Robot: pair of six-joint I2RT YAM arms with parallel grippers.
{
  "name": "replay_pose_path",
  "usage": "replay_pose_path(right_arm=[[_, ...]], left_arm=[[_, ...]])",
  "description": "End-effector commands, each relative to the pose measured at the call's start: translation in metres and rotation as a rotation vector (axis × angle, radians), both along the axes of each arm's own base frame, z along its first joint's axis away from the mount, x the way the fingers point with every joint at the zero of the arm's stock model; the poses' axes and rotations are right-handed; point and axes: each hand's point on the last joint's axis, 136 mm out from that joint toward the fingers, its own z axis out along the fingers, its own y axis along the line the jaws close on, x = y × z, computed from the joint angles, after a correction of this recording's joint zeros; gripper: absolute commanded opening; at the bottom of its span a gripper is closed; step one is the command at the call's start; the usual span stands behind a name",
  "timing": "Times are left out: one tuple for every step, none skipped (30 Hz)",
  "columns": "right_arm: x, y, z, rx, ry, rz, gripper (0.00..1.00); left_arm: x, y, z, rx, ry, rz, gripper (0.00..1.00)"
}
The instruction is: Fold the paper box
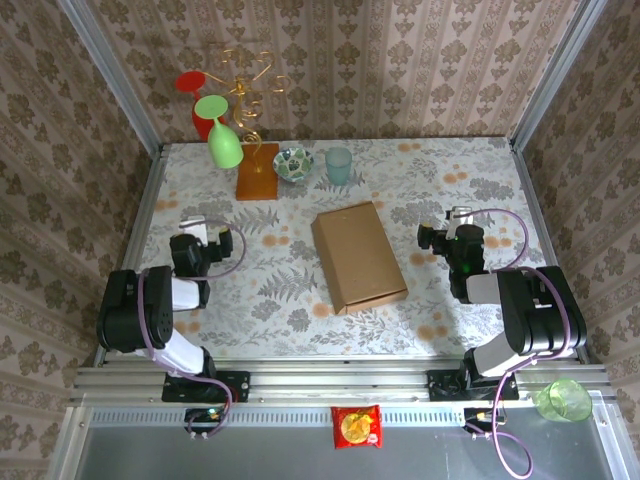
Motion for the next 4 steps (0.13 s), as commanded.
replay_pose_path(right_arm=[[0.0088, -0.0042, 0.0129, -0.035, -0.041, -0.021, 1.0], [0.0086, -0.0043, 0.0134, -0.037, -0.044, -0.021, 1.0], [0.0075, -0.0038, 0.0144, -0.04, -0.05, -0.02, 1.0], [0.0052, -0.0009, 0.0148, -0.048, -0.062, -0.007, 1.0]], left_arm=[[0.0075, -0.0029, 0.0171, 0.021, -0.061, -0.023, 1.0], [0.0077, -0.0031, 0.017, 0.021, -0.06, -0.024, 1.0], [0.0075, -0.003, 0.0166, 0.022, -0.06, -0.024, 1.0], [0.0069, -0.0026, 0.0181, 0.021, -0.067, -0.022, 1.0]])
